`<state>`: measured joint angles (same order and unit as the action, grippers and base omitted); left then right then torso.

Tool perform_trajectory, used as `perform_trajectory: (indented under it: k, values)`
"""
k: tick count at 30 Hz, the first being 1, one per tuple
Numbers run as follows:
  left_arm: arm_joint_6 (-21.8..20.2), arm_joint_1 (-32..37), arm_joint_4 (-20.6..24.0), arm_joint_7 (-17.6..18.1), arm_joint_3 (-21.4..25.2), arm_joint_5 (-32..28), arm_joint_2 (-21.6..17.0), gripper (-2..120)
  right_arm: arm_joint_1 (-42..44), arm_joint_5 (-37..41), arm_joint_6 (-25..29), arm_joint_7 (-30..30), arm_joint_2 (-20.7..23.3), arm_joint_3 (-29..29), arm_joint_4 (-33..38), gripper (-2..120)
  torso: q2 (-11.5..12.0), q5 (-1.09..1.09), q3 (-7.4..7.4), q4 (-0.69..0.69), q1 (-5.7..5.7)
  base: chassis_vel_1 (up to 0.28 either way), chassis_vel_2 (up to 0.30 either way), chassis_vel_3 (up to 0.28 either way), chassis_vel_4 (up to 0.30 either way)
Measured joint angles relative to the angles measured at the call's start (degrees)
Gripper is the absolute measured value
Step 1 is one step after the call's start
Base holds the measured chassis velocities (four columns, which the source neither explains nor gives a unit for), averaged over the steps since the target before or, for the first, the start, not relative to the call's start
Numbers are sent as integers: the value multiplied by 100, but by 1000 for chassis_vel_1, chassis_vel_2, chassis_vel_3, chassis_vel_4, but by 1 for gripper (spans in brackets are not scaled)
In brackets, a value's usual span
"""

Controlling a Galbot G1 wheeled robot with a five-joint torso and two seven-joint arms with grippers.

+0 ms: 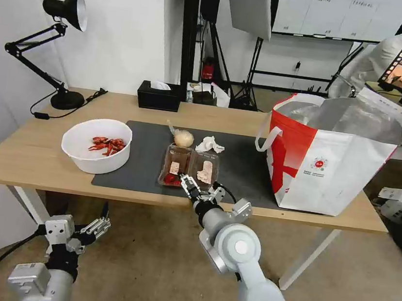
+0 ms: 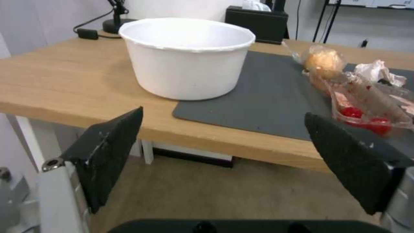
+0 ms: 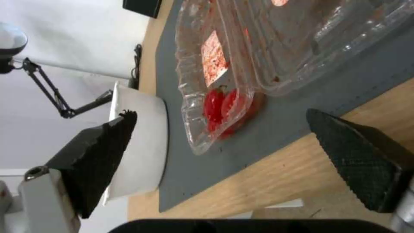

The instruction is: Pick up the trash from the table and place it into the takeout bag.

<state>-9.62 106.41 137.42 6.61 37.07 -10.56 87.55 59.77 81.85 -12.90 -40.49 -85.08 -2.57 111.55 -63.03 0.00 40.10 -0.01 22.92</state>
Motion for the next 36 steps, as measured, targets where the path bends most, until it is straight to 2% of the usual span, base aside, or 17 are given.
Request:
perform_trajectory:
  k: [14,33,36]
  values:
    - [30,19,-100,1,-43,1,11,100,-24,-139,-4,-62,-289,-119,-154,100,0,0,0,1,-1,0,0,0,0]
    - [65,31,-121,6,-54,15,25,100,-55,-164,17,-218,-252,-371,-95,100,0,0,1,0,0,0,0,0,0]
    - [84,37,-123,7,-55,15,23,100,-25,-366,19,-141,-194,-403,-13,100,1,0,1,0,0,0,0,0,0]
